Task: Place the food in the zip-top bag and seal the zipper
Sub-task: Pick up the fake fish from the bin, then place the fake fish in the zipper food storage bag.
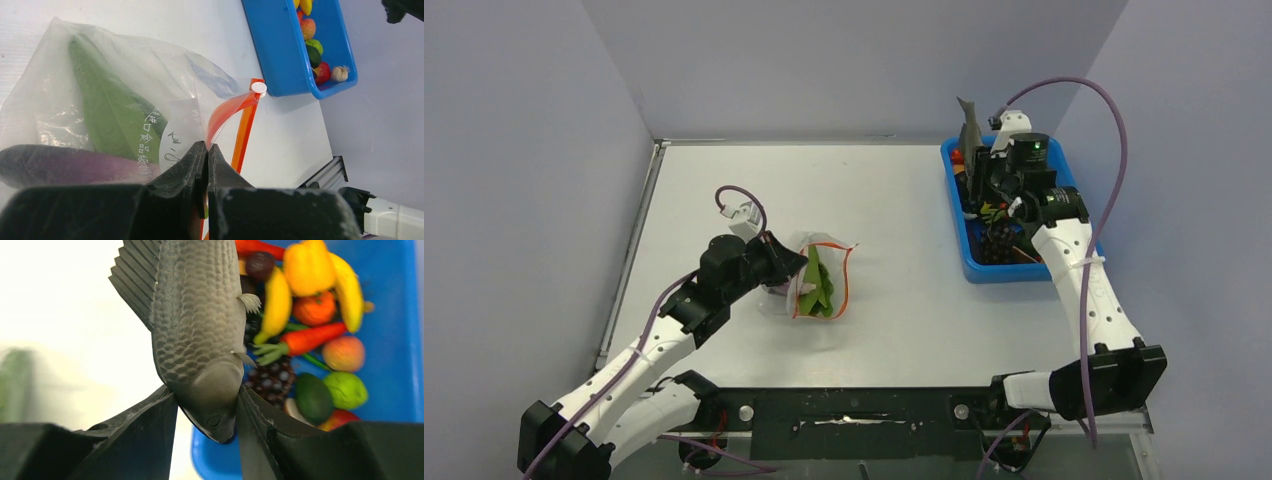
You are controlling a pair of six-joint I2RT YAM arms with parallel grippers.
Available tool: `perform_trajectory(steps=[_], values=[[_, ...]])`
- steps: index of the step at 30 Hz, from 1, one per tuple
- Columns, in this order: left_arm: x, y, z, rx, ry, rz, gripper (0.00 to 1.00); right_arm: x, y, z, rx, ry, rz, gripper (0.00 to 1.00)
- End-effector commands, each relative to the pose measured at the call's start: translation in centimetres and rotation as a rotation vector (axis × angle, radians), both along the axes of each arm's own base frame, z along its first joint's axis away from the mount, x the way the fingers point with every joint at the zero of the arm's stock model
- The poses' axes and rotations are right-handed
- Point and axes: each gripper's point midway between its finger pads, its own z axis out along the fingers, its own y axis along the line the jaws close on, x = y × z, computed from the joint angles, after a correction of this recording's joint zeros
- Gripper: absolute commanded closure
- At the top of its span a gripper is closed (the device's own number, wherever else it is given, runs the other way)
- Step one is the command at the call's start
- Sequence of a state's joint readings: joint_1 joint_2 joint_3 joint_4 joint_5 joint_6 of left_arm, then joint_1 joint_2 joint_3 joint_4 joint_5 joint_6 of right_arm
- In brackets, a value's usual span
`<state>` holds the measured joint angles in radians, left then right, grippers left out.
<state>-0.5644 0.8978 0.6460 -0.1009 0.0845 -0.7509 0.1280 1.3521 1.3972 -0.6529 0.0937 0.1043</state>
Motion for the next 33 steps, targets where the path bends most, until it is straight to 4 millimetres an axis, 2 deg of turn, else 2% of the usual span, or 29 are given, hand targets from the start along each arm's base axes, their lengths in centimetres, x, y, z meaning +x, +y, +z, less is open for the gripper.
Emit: perform_trajectory(steps=[1, 7, 14, 19, 27, 33], values=[[1.5, -0.4, 4.4, -0.053, -0.120, 0.026, 1.00, -2.2, 5.6, 5.1, 0.175, -0.134, 0.228, 0.82], [1.7, -0.3, 4.9, -0.047, -0.135, 0.031, 1.00, -7.6, 11.2, 4.8, 0.320, -0.050, 0.483, 0.82], [2.0, -0.4, 4.5, -0.041, -0.146, 0.030, 1.00, -14.0, 15.5, 3.5, 0.493, 0.051, 0.681, 0.82], [1.9, -0.7, 4.5, -0.035, -0.152, 0.009, 1.00, -18.0, 17.2, 1.5, 0.543, 0.195, 0.791, 0.82], [1.7, -0.1, 5.2, -0.024, -0.219, 0.013, 1.00, -23.6, 20.1, -0.2, 0.783, 0.468, 0.899, 0.82], [1.7, -0.2, 4.8, -0.013, -0.213, 0.002, 1.00, -26.9, 20.7, -1.2, 0.837, 0.556, 0.958, 0.81]])
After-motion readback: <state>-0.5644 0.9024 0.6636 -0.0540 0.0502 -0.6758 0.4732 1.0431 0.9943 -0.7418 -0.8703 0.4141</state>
